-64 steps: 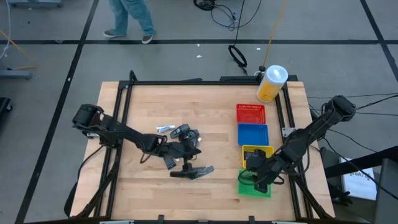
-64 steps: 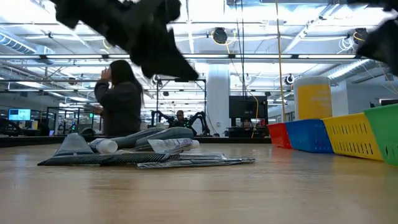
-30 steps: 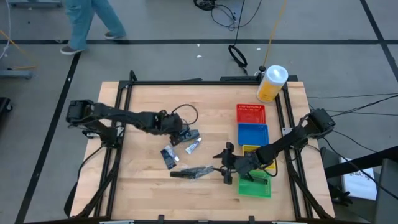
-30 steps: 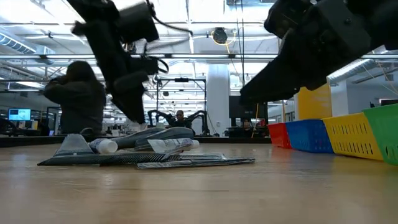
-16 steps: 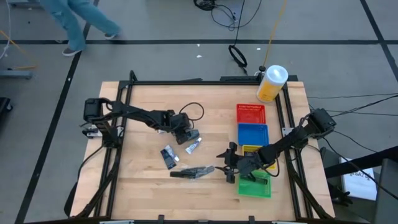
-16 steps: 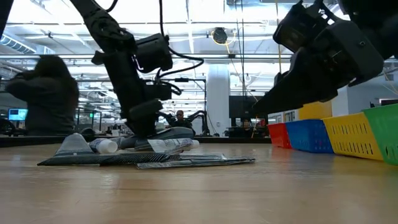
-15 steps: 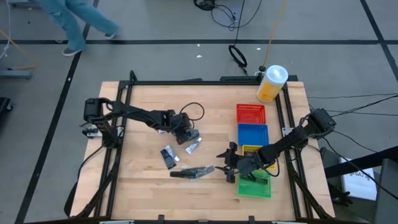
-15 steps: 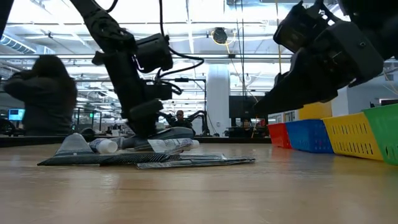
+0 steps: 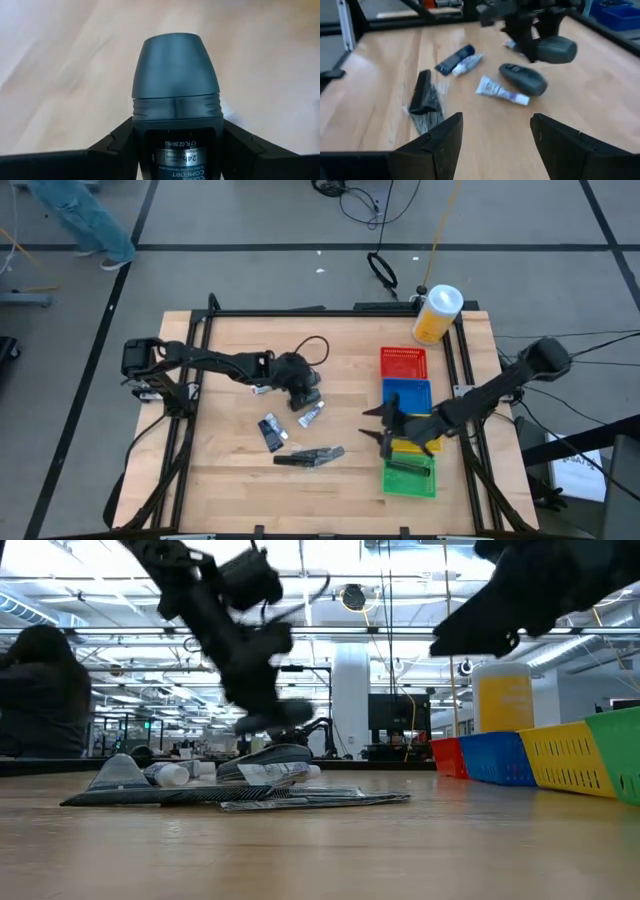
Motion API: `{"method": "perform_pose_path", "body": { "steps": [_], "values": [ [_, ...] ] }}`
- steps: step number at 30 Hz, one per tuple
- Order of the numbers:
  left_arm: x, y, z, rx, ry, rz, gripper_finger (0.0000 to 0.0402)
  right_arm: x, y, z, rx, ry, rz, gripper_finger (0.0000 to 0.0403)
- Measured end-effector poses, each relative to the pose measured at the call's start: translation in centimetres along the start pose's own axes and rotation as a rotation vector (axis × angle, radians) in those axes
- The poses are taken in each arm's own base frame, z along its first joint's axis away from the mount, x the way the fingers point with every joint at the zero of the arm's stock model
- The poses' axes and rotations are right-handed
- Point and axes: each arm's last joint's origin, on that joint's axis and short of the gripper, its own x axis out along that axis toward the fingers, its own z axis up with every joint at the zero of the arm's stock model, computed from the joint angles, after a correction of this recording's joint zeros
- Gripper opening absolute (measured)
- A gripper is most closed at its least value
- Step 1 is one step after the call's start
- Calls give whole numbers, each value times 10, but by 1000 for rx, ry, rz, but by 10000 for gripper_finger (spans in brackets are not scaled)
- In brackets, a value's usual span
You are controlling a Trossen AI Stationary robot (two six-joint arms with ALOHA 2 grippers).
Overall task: Pick & Place Travel size toiletries
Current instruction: Put the black deodorant into the blue bin
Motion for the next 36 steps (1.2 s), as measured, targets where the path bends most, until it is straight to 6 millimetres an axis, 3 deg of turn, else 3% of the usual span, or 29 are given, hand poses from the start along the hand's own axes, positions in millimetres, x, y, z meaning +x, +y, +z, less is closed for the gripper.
{"method": "perform_pose_path", "body": {
  "steps": [6,11,20,25,32,36],
  "values": [
    [8,-32,30,103,-182,-244,195,-36,-21,14,-24,-112,36,226],
    [20,-48,53,124,-260,-322,195,-49,-37,17,6,-148,34,226],
    [66,-67,132,278,-449,-347,194,-81,-46,29,-18,-230,87,226],
    [100,-66,159,330,-564,-274,215,-102,-42,31,-72,-289,196,226],
    [156,-51,159,297,-605,-254,207,-116,-35,35,-185,-378,259,226],
    [169,-42,157,280,-619,-241,204,-116,-33,33,-197,-392,265,226]
  ]
}}
